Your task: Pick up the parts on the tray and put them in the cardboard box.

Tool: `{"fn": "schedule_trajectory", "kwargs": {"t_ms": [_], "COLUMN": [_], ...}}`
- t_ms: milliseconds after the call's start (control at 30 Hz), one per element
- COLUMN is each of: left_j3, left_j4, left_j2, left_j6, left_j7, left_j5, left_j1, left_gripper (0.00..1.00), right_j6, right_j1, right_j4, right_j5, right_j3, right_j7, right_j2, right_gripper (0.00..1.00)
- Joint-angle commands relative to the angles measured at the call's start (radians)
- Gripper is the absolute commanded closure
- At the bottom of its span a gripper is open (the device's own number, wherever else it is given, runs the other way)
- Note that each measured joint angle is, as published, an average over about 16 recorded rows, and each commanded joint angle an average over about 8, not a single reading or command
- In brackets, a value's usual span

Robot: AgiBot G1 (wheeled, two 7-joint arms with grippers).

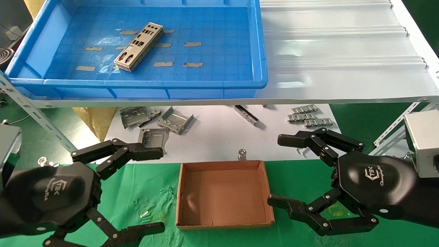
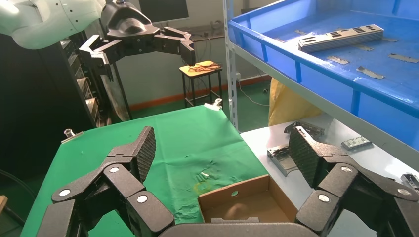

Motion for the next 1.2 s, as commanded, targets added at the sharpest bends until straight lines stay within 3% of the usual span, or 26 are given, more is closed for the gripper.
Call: {"fn": "schedule_trajectory", "kwargs": {"t_ms": [33, 1200], "left_j3": [0.0, 0.0], "left_j4": [0.0, 0.0], "left_j2": [0.0, 0.0], "left_j6": [0.0, 0.0], "left_j7": [0.0, 0.0], "left_j5": [0.0, 0.0], "left_j1": [0.0, 0.0], "left_gripper": [0.0, 0.0], "right_j6": [0.0, 0.0], "right_j1": [0.0, 0.0], "right_j4": [0.0, 0.0], "right_j5": [0.0, 0.0], "right_j3": [0.0, 0.0], "right_j7": [0.0, 0.0], "right_j2": [0.0, 0.0], "right_gripper": [0.0, 0.0]}}
